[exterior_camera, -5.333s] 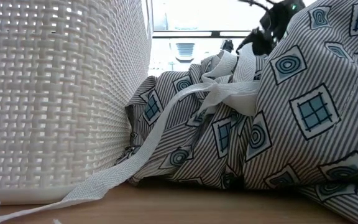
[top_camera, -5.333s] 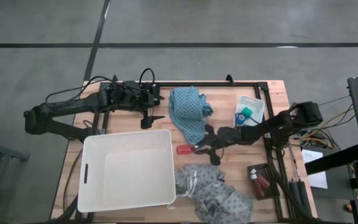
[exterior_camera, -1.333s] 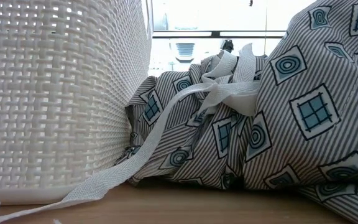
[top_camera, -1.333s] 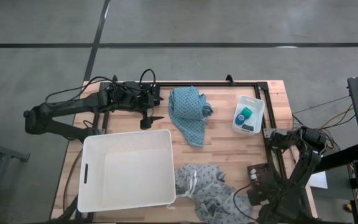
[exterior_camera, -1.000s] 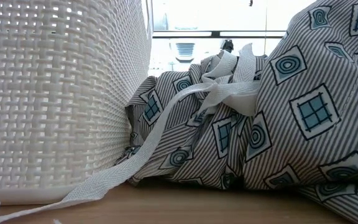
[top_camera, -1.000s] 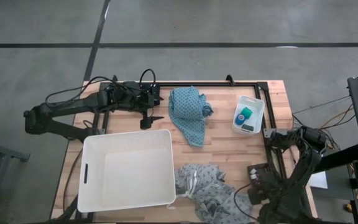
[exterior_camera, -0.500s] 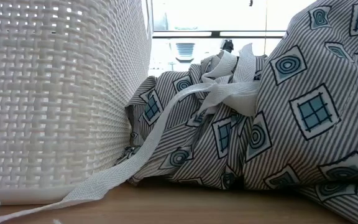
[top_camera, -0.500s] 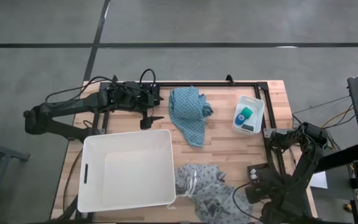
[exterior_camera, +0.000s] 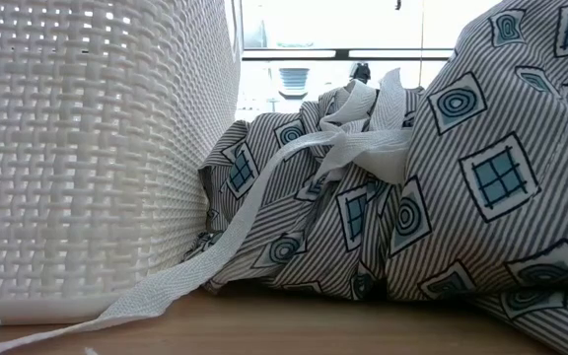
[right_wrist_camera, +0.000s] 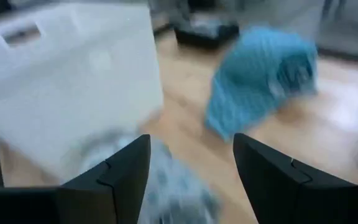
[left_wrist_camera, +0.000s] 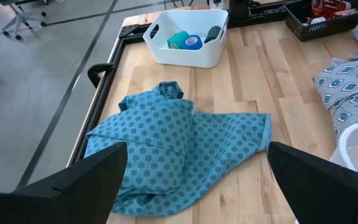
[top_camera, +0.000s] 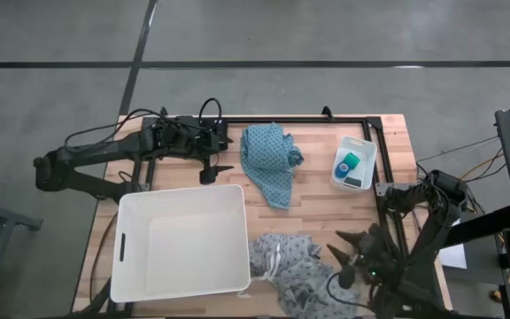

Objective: Pick & Place Medicine items
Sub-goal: Put the gray patient gown into the big white bin

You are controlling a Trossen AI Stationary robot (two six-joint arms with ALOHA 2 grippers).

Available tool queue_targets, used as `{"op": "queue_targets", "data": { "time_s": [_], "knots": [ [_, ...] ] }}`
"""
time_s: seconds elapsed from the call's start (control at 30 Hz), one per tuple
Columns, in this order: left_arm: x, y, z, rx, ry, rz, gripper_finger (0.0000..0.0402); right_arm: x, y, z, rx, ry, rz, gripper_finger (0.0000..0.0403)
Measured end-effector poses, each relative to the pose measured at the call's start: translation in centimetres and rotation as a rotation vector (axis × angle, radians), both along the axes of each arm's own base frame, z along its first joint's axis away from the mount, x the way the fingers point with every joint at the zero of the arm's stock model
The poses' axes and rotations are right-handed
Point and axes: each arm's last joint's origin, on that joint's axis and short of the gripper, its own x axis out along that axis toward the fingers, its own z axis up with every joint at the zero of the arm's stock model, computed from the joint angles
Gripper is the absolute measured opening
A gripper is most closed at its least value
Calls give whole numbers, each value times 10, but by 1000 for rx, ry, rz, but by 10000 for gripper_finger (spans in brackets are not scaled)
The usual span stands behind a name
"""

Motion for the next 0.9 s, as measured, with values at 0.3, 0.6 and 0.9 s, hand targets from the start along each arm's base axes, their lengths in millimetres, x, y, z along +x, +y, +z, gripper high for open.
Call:
{"op": "queue_targets", "data": {
  "time_s": [0.3,0.6,0.9],
  "knots": [
    [0,0,0,0,0,0,393,51,-29,0,-138,236,-37,220],
    [0,0,0,0,0,0,393,70,-36,44,-131,305,171,198],
    [0,0,0,0,0,0,393,75,-31,58,-104,317,355,184]
  ]
}}
